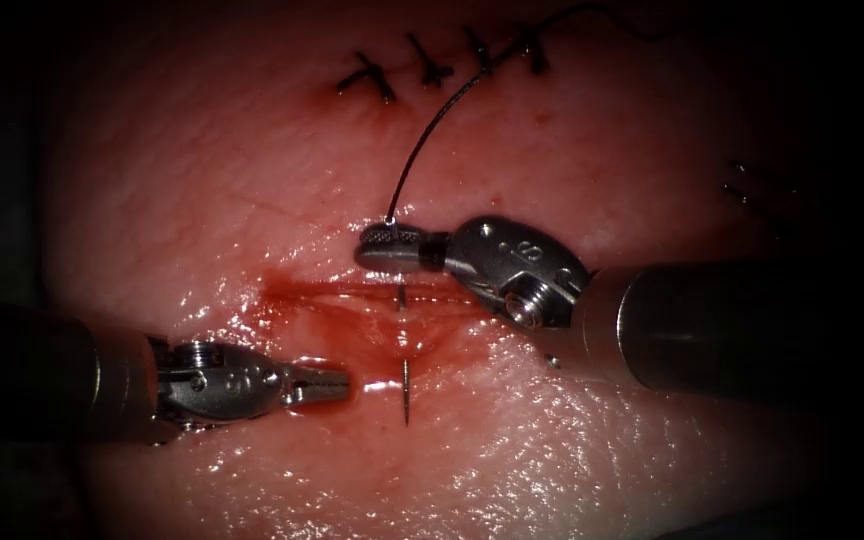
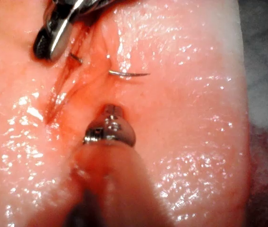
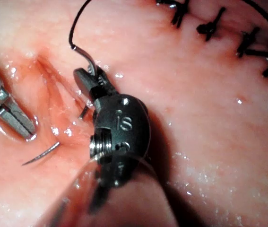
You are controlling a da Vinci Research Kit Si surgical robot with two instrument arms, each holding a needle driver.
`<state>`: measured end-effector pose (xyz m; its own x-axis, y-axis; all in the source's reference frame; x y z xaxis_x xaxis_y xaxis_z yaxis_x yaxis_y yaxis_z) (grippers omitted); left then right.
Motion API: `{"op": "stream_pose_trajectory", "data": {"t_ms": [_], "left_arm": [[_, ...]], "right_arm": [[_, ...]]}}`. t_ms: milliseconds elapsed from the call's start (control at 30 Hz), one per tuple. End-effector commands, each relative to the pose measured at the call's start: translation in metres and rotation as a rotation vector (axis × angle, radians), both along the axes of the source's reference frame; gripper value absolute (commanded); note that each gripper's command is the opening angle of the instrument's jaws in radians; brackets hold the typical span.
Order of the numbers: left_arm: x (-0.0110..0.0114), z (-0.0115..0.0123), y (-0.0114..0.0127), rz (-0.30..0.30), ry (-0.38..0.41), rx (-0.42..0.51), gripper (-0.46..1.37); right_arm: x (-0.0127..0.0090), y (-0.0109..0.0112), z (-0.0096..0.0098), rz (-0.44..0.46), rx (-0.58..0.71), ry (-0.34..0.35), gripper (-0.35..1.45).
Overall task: Wound Closure
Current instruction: Insert needle into the flesh above the incision
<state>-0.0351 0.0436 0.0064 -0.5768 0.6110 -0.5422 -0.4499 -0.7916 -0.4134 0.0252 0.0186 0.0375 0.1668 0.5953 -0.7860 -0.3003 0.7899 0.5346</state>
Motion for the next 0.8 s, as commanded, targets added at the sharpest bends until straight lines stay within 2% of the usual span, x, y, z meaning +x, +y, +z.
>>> {"op": "stream_pose_trajectory", "data": {"t_ms": [33,467,800], "left_arm": [[0.0000,0.0003,-0.0001,0.006,-0.001,0.013,-0.35],[0.0001,0.0009,-0.0007,0.003,0.000,0.024,-0.35],[0.0001,0.0014,-0.0017,0.005,-0.001,0.036,-0.35]], "right_arm": [[-0.0001,0.0001,0.0002,-0.002,-0.027,-0.007,-0.35],[-0.0003,0.0017,0.0008,0.002,-0.134,0.002,-0.35],[-0.0004,0.0032,0.0004,-0.011,-0.222,0.017,-0.35]]}}
